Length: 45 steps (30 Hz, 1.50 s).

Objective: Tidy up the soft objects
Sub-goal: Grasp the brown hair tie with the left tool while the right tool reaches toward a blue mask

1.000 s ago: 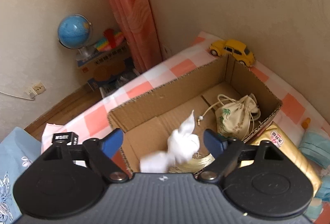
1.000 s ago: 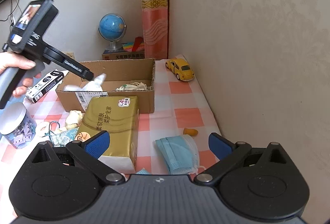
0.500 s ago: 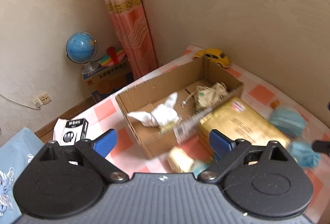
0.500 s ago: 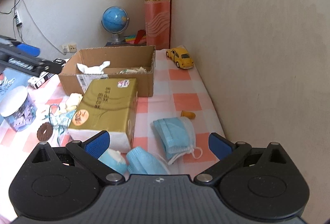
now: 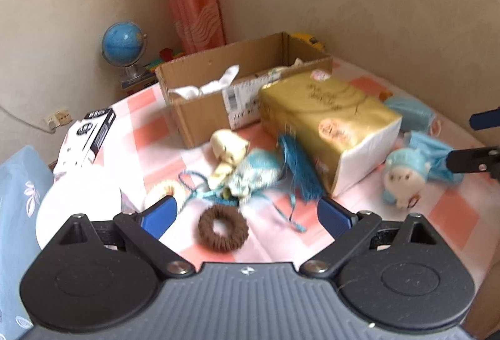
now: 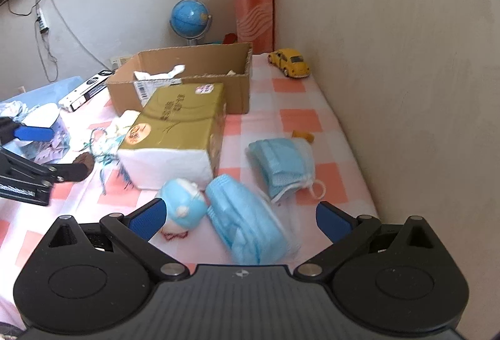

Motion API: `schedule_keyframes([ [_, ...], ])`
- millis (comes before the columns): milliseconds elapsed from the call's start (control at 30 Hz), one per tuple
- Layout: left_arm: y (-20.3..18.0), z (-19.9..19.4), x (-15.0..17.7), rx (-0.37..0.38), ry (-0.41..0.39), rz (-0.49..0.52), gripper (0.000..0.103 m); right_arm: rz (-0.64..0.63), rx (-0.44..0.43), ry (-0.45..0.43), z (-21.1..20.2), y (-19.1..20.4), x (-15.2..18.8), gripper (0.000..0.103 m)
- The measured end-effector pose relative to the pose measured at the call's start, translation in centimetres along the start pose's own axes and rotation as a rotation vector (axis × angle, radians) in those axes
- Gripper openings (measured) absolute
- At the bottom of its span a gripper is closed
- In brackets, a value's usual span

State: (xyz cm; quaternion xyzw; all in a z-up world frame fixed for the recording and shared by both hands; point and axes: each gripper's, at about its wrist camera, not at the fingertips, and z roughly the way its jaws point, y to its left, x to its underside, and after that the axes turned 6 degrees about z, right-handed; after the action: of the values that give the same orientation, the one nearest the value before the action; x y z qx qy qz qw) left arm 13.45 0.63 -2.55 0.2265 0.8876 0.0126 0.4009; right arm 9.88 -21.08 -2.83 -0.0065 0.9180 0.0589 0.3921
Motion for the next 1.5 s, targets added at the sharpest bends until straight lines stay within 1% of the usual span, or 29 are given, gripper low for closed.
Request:
schedule_keyframes([
  [167,0.0,0.8,1.2,-0.049,-0.009,-0.039,0.096,-0.034,-0.017,-0.013,0.0,0.6,0.7,0.103],
  [333,0.2,1.7,1.3,-0.087,-0.024,-0.062,0.093,-0.044,-0.034,-0.015,0.2,0.8,1.0,0.103],
  [400,0.4,2.0,1.2,-0.1,-0.025,-0.059,0.088,-0.047,-0.036,-0.012,0.4,0.9,1.1,0.103],
  [500,0.6,2.5,1.1,-0.078,-0.013,-0.064,0.086,-0.073,-0.013,-0.013,0.7,0.9,1.3,0.103],
  [600,0.6,3.0,1.2,-0.071,-0.005,-0.063,0.086,-0.1,0.031,-0.007,1.2,0.8,1.6,0.103],
  [800,0.7,3.9,1.6,-0.041,0.03,-0.086,0.086,-0.104,0.068,0.023,2.4,-0.3,2.3,0.103],
  [967,1.3,4.2,2.0,-0.02,0.036,-0.125,0.087,-0.097,0.054,0.062,3.6,-0.8,2.9,0.103],
  [1067,1.7,4.4,2.1,-0.004,0.037,-0.15,0.087,-0.093,0.03,0.057,3.7,-0.9,3.1,0.103],
  [1133,1.9,4.4,2.2,0.006,0.037,-0.164,0.085,-0.099,0.022,0.053,3.7,-0.8,3.1,0.103],
  [1200,2.0,4.3,2.2,0.026,0.031,-0.175,0.073,-0.105,0.014,0.049,3.7,-0.9,3.2,0.103],
  [1333,2.1,4.2,2.1,0.033,0.028,-0.177,0.064,-0.11,0.005,0.032,3.7,-1.1,3.3,0.103],
  [1400,2.1,4.0,2.1,0.036,0.026,-0.174,0.052,-0.111,0.002,0.024,3.6,-1.1,3.4,0.103],
  [1433,2.1,4.0,2.0,0.037,0.025,-0.173,0.048,-0.111,0.001,0.023,3.6,-1.1,3.4,0.103],
  [1467,2.1,3.9,2.0,0.037,0.025,-0.173,0.042,-0.112,0.0,0.022,3.7,-1.2,3.4,0.103],
  [1500,2.1,3.8,2.0,0.038,0.027,-0.173,0.041,-0.113,-0.001,0.019,3.7,-1.2,3.4,0.103],
])
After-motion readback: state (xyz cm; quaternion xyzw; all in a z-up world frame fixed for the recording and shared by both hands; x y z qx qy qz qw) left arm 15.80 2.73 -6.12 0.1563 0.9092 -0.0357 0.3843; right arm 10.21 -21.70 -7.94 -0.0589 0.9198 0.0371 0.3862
